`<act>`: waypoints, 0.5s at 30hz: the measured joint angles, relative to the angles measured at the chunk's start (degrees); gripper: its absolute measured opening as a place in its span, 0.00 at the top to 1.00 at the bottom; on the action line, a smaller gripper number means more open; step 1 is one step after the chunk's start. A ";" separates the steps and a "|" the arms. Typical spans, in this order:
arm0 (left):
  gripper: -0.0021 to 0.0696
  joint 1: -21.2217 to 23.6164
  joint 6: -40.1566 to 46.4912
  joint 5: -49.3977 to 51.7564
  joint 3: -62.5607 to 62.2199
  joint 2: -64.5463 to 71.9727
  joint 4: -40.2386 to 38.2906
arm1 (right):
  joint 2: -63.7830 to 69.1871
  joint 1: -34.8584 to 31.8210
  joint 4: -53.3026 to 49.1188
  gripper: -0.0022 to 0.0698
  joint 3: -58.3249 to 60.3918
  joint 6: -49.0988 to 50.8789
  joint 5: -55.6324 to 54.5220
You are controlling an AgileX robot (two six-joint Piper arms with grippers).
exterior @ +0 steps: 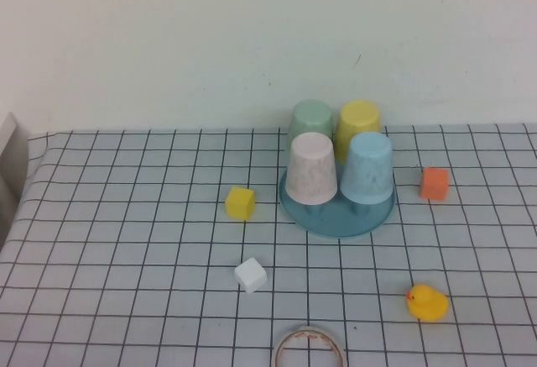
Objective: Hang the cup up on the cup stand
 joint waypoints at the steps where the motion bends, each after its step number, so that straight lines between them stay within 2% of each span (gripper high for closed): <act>1: 0.97 0.00 0.00 0.00 0.00 0.00 0.00 | 0.00 -0.69 1.36 0.97 1.36 0.00 -1.43; 7: 0.97 0.00 0.00 0.00 0.00 0.00 0.00 | 0.00 -1.75 5.04 0.97 11.41 0.42 -5.45; 15: 0.97 0.00 0.00 0.00 0.00 0.00 0.00 | 0.00 -1.75 5.27 0.97 12.18 0.53 -6.80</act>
